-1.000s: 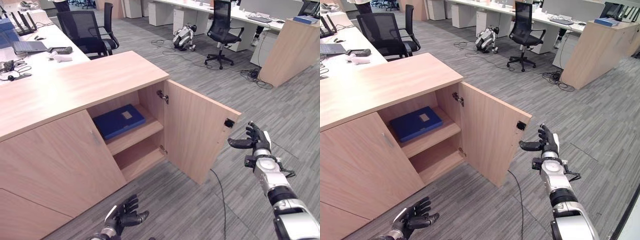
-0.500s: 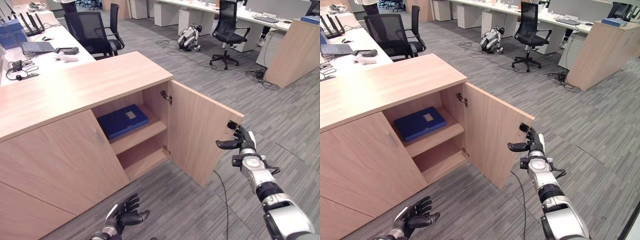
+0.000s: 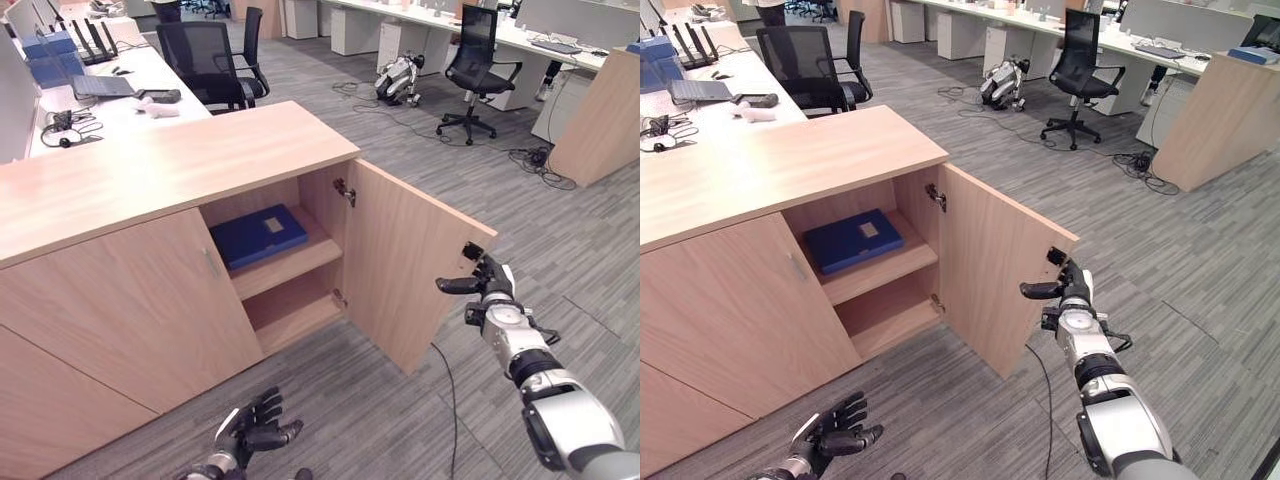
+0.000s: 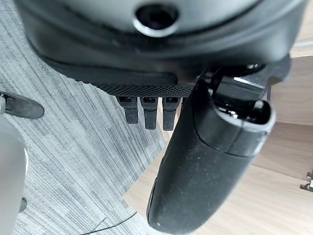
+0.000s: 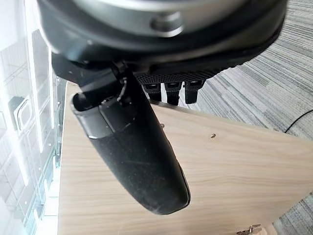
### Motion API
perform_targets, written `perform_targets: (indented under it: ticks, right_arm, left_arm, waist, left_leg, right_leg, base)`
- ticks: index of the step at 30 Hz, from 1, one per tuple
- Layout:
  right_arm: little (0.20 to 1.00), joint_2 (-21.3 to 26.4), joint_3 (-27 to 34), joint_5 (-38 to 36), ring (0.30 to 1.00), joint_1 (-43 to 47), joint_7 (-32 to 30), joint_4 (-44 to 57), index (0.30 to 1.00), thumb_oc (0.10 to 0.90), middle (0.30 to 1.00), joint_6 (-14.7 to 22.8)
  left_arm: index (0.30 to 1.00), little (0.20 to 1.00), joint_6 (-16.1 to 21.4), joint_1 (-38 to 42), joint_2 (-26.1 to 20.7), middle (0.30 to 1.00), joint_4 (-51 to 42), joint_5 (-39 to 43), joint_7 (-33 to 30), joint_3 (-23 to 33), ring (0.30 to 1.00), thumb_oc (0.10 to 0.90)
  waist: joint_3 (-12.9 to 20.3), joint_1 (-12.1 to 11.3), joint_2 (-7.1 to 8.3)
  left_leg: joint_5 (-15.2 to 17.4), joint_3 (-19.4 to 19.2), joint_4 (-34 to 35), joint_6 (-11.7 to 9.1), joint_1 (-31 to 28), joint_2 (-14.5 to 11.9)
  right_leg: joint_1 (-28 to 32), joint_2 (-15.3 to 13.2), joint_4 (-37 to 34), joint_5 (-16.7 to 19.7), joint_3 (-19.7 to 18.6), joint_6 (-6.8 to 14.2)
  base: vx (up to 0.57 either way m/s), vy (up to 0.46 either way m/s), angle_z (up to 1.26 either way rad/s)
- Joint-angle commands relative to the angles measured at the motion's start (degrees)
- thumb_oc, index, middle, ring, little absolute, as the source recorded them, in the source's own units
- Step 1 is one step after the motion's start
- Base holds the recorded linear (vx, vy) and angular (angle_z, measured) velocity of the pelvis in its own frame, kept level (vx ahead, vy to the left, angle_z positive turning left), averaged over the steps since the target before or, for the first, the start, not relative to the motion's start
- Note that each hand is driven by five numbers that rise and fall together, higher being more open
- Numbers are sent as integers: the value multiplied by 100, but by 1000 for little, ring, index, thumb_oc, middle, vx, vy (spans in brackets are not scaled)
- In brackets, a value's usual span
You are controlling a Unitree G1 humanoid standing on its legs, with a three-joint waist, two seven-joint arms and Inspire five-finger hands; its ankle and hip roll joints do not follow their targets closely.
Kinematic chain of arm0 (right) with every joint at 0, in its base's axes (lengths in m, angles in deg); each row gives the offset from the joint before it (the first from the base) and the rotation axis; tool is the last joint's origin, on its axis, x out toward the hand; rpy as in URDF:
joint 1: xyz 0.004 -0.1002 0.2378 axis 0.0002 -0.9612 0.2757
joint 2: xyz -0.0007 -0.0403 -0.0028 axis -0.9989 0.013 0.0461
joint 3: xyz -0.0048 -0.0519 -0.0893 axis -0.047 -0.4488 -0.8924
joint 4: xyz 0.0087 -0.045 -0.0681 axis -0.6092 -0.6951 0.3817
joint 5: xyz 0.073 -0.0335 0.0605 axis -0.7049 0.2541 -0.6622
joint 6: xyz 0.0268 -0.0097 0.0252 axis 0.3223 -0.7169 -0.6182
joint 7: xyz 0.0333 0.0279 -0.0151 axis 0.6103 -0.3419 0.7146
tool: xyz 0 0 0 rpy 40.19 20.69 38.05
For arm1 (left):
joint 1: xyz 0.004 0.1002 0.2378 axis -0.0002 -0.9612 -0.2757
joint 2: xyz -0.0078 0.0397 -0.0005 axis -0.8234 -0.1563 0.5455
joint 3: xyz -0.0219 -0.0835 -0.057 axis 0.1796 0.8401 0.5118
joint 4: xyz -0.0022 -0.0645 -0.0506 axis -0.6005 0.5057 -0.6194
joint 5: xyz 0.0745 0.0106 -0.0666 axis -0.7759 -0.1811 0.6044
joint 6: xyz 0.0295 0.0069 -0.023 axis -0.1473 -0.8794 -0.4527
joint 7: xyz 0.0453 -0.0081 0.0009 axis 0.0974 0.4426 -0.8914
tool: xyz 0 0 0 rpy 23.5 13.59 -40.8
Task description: Put the empty folder in the office cabinet
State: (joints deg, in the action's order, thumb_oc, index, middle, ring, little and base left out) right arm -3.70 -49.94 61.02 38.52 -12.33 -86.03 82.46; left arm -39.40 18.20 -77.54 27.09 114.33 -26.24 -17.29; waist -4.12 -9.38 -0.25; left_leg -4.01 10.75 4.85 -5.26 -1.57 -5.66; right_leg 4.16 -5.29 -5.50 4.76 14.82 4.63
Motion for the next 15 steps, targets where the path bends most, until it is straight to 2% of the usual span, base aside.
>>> perform_targets:
  ticks: [1, 2, 4, 8, 9, 10, 11, 12, 13, 14, 15]
  right_arm:
    - [900, -421, -697, 219, 900, 755, 720, 1603, 900, 800, 900, 733]
    - [900, -508, -783, 334, 900, 184, 877, 2464, 900, 800, 900, 781]
    - [900, -482, -811, 419, 900, -52, 966, 2842, 900, 800, 900, 780]
    - [900, -206, -954, 744, 900, -686, 1398, 3930, 900, 800, 900, 890]
    - [900, -113, -988, 853, 900, -788, 1467, 4087, 900, 800, 900, 920]
    - [900, -12, -1019, 922, 900, -842, 1502, 4236, 900, 800, 900, 940]
    - [900, -60, -1194, 966, 900, -887, 1596, 4475, 900, 800, 900, 923]
    - [900, -60, -1194, 966, 900, -888, 1596, 4475, 900, 800, 900, 923]
    - [900, -152, -1336, 965, 900, -919, 1696, 4614, 900, 800, 900, 908]
    - [900, -296, -1442, 970, 900, -1108, 1897, 4895, 900, 800, 900, 865]
    - [900, -296, -1444, 971, 900, -1121, 1897, 4907, 900, 800, 900, 858]
  left_arm:
    - [900, 900, 362, 598, -243, 900, -441, 124, -128, -84, 900, 800]
    - [900, 900, 352, 584, -131, 900, -444, 162, -204, 109, 900, 800]
    - [900, 900, 361, 574, -78, 900, -444, 195, -223, 194, 900, 800]
    - [900, 900, 394, 631, -1, 900, -439, 133, -206, 418, 900, 800]
    - [900, 900, 401, 707, 13, 900, -442, 110, -197, 420, 900, 800]
    - [900, 900, 394, 782, 28, 900, -463, 88, -173, 399, 900, 800]
    - [900, 900, 403, 806, 72, 900, -494, 58, -110, 458, 900, 800]
    - [900, 900, 403, 806, 72, 900, -494, 58, -110, 458, 900, 800]
    - [900, 900, 429, 717, 86, 900, -559, 83, -70, 553, 900, 800]
    - [900, 900, 428, 601, 113, 900, -496, 24, -24, 643, 900, 800]
    - [900, 900, 428, 590, 112, 900, -499, 24, -24, 644, 900, 800]
  waist:
    - [34, -369, 139]
    - [-12, -388, 130]
    - [-25, -398, 125]
    - [-161, -571, 169]
    - [-263, -626, 194]
    - [-339, -603, 219]
    - [-434, -493, 272]
    - [-433, -496, 272]
    - [-416, -471, 272]
    - [-342, -464, 237]
    - [-346, -450, 236]
  left_leg:
    - [224, 46, 7, -108, 40, 152]
    - [166, 149, 11, -146, 129, 149]
    - [105, 241, 13, -180, 196, 150]
    - [-26, 536, -66, -300, 589, 181]
    - [-75, 358, -267, -353, 828, 159]
    - [-54, -92, -584, -350, 1068, 100]
    - [103, -1442, -1143, -196, 1194, -381]
    - [106, -1444, -1146, -196, 1196, -382]
    - [218, -1847, -1214, -196, 1043, -549]
    - [234, -1922, -1036, -212, 768, -590]
    - [224, -1911, -1017, -213, 749, -584]
  right_leg:
    - [468, -201, 69, -751, 206, 375]
    - [440, -180, 70, -779, 299, 345]
    - [416, -170, 74, -792, 401, 331]
    - [355, -160, 72, -851, 788, 280]
    - [345, -225, 76, -836, 966, 284]
    - [307, -314, 89, -807, 1154, 300]
    - [216, -481, 140, -693, 1467, 338]
    - [214, -481, 140, -693, 1464, 337]
    - [230, -529, 155, -658, 1609, 360]
    - [327, -539, 221, -677, 1733, 350]
    - [347, -540, 219, -680, 1747, 353]
  base:
    - [-72, -50, 25]
    - [-36, -26, 20]
    - [-68, -41, 29]
    - [-92, -58, 38]
    - [-186, -3, 58]
    - [-315, 128, 103]
    - [-247, 133, 138]
    - [-200, 184, 165]
    - [1, 181, 100]
    - [1, 179, 46]
    - [73, 172, 5]
